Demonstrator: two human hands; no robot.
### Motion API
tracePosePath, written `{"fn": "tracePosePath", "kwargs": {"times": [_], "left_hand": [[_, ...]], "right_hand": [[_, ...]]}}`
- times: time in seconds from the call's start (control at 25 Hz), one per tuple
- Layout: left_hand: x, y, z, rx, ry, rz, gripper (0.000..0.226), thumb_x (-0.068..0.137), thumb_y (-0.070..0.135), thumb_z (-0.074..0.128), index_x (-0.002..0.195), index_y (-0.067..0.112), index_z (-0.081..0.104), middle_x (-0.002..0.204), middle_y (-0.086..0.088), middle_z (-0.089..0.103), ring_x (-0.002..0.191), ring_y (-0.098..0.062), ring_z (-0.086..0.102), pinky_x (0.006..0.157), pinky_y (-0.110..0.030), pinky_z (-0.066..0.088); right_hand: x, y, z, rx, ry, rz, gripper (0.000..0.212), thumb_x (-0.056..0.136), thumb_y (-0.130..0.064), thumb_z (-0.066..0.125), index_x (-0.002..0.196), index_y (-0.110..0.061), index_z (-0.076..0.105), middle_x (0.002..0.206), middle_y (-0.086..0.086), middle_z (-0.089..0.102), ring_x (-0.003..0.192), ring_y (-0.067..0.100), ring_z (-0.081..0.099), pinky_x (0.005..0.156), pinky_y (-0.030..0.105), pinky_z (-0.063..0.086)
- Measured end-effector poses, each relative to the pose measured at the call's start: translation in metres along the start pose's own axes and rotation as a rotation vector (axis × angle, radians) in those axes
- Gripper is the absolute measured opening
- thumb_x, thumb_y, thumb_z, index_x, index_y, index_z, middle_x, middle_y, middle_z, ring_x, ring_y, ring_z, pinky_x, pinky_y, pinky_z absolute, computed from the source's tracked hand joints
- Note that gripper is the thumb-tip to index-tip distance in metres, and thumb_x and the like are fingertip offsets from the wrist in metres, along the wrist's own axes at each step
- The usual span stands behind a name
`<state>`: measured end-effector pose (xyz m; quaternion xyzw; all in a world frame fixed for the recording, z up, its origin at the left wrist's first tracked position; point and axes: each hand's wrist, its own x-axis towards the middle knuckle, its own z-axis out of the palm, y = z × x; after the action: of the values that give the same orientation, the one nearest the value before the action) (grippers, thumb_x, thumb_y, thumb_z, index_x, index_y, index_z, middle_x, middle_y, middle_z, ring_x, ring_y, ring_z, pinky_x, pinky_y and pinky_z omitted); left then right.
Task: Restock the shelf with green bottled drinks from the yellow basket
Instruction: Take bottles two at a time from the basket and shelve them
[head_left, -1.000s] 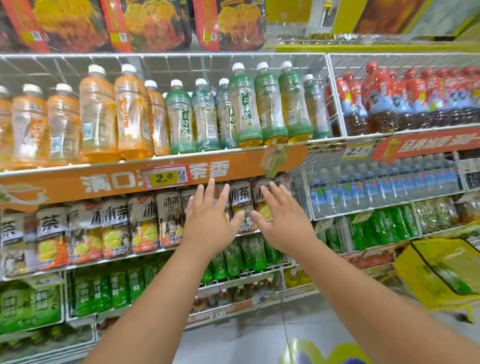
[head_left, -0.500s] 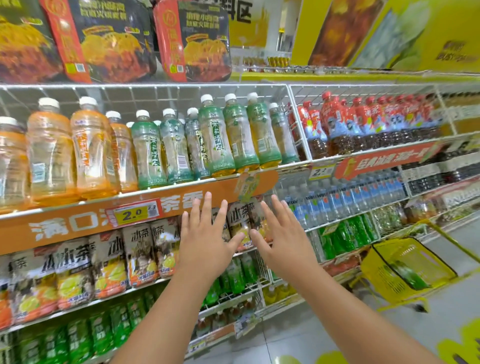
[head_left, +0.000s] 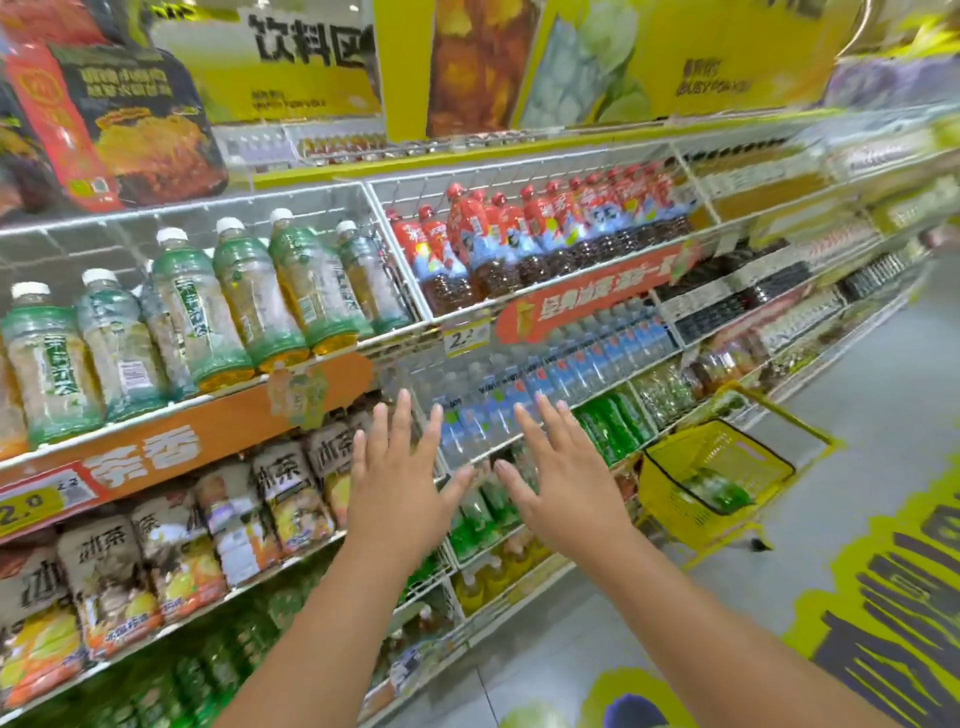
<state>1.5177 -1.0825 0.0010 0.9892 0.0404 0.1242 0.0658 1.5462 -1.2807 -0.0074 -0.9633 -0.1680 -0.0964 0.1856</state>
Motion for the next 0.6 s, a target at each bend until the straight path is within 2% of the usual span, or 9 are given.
{"fn": "tracePosePath", "kwargs": {"times": [0.24,0.4,0.48,0.6], "left_hand": [[0.012,0.168,0.036,-0.027,-0.039,0.075,0.080,0.096,0.074,0.024,0.161,0.037,-0.002,0.167,0.000,-0.025,0.154,-0.025,-0.021,0.126,-0.049,-0.006],[0.024,0.282,0.060,-0.075,-0.059,0.160,0.081,0.094,0.076,0.023,0.162,0.035,0.003,0.168,-0.001,-0.021,0.155,-0.025,-0.017,0.126,-0.049,-0.003],[0.032,0.329,0.070,-0.105,-0.061,0.200,0.080,0.095,0.075,0.025,0.162,0.035,0.004,0.168,-0.001,-0.020,0.155,-0.024,-0.017,0.126,-0.048,-0.003],[0.054,0.389,0.088,-0.114,-0.081,0.255,0.080,0.095,0.076,0.026,0.161,0.037,0.002,0.168,0.000,-0.021,0.155,-0.024,-0.018,0.126,-0.047,-0.004]], "right_hand": [[-0.033,0.150,-0.061,-0.071,0.015,0.040,0.077,0.100,-0.068,0.022,0.163,-0.033,-0.003,0.171,-0.006,-0.014,0.157,0.017,-0.015,0.128,0.045,0.005],[-0.056,0.248,-0.102,-0.087,0.056,0.107,0.077,0.100,-0.066,0.026,0.164,-0.029,0.005,0.172,-0.002,-0.008,0.158,0.021,-0.009,0.128,0.044,0.006],[-0.067,0.290,-0.117,-0.087,0.087,0.149,0.080,0.097,-0.069,0.022,0.164,-0.028,0.009,0.172,-0.001,-0.004,0.158,0.023,-0.006,0.128,0.045,0.010],[-0.069,0.352,-0.128,-0.061,0.114,0.223,0.084,0.091,-0.073,0.014,0.164,-0.031,0.008,0.172,-0.003,-0.004,0.158,0.021,-0.007,0.128,0.042,0.007]]}}
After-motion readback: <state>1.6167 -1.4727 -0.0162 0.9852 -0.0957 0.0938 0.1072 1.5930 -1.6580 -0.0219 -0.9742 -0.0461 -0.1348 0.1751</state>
